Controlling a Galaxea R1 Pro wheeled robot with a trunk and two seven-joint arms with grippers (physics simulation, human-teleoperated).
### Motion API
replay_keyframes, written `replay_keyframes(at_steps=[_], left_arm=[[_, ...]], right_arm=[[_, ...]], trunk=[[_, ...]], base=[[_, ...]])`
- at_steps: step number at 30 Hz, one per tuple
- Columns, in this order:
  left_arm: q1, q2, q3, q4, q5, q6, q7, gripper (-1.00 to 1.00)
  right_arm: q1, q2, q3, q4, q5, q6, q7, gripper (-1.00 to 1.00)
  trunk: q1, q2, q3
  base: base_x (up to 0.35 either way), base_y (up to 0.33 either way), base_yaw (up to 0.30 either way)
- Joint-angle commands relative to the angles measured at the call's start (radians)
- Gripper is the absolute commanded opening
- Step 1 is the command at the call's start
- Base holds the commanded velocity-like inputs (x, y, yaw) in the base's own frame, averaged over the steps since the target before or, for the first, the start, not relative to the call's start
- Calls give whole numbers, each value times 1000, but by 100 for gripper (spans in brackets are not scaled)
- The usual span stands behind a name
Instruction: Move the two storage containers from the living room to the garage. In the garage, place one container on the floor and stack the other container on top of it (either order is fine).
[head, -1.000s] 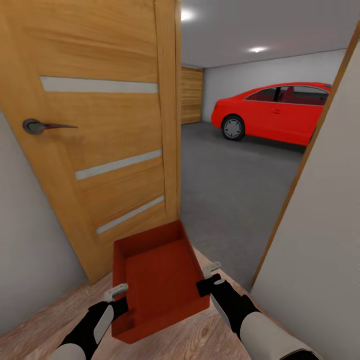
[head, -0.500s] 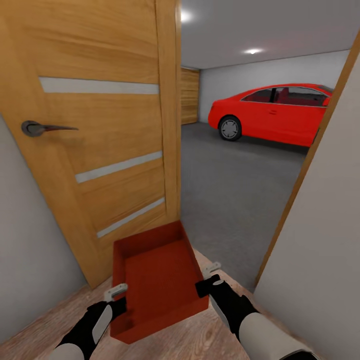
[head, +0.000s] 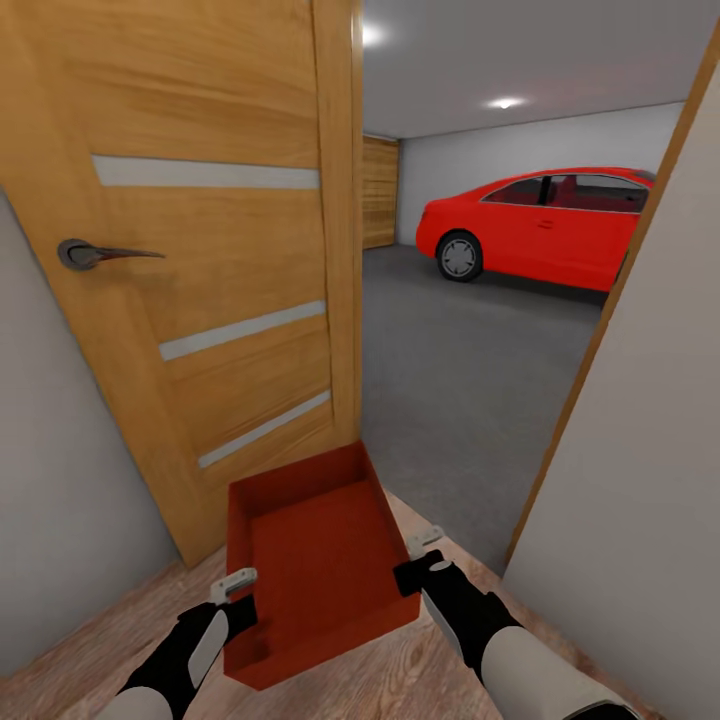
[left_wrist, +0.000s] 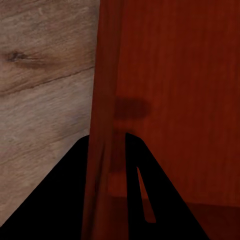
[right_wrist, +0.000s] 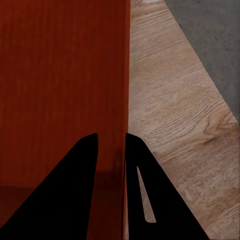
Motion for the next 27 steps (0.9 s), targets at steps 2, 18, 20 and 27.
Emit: replay_keyframes(at_steps=[2,18,20,27], left_arm=[[0,-21,-57,0,43,14,-1,-100],[0,-20,-57,0,42,14,-1,-100],[0,-20,-57,0,42,14,-1,-100],[5,-12,-23,-7,7,-27,32,-100]], right_arm=[[0,20,100,-4,-9,6,25,-100],[8,20,100,-4,-9,-34,25,-100],[11,20,100,-5,-9,-35,25,-100],[6,-23,-13,3,17,-35,21,-100]], trunk=[[0,0,-1],[0,0,10],[0,0,10],[0,0,10]], base=[[-16,0,0],[-1,0,-116],[0,0,-9],[0,0,-1]])
